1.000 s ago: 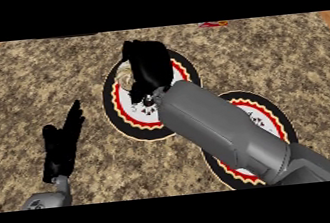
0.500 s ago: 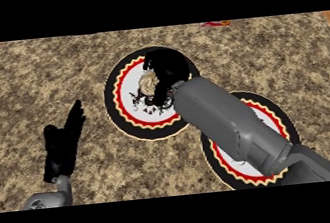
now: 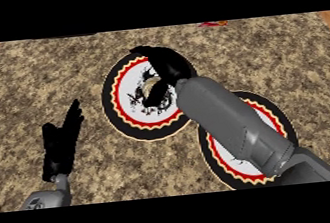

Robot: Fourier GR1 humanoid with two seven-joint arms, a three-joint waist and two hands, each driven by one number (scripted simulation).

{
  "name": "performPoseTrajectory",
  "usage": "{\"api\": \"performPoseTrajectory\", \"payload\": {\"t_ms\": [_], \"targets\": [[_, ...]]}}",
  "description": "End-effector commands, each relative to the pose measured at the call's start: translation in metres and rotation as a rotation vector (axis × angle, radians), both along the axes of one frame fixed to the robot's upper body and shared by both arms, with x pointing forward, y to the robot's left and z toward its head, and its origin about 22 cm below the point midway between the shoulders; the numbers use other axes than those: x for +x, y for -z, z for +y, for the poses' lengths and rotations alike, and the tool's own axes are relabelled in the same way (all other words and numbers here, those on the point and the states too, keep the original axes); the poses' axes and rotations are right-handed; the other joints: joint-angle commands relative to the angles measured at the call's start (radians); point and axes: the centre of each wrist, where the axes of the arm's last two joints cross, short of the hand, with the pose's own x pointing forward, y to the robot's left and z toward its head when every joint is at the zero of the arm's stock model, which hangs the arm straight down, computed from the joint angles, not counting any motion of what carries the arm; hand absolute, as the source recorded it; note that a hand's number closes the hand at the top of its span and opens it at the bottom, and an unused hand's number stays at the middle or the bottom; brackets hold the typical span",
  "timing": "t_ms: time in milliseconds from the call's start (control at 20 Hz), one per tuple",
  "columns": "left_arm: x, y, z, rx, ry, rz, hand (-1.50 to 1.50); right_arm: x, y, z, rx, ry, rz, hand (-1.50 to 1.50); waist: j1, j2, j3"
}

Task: Pick the cupcake from the plate and place it in the plate

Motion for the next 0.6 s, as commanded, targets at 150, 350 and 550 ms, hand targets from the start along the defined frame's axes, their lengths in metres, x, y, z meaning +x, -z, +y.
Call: {"api": "performPoseTrajectory", "payload": {"t_ms": [150,350,550], "targets": [[-0.002,0.002,-0.002,-0.007,-0.018,-0.005,0.00,0.010,-0.015,-0.024,0.514,0.076,0.010,-1.50,-0.021,-0.004,0.001],[-0.010,0.000,0.001,-0.009,-0.022,0.007,0.00,0.009,0.018,-0.047,0.599,0.053,0.059,-1.50,-0.015,-0.006,0.000],[-0.007,-0.005,0.019,-0.003,-0.003,0.008,0.00,0.011,0.028,-0.061,0.616,-0.007,0.072,-1.50,-0.019,-0.007,-0.001]]}}
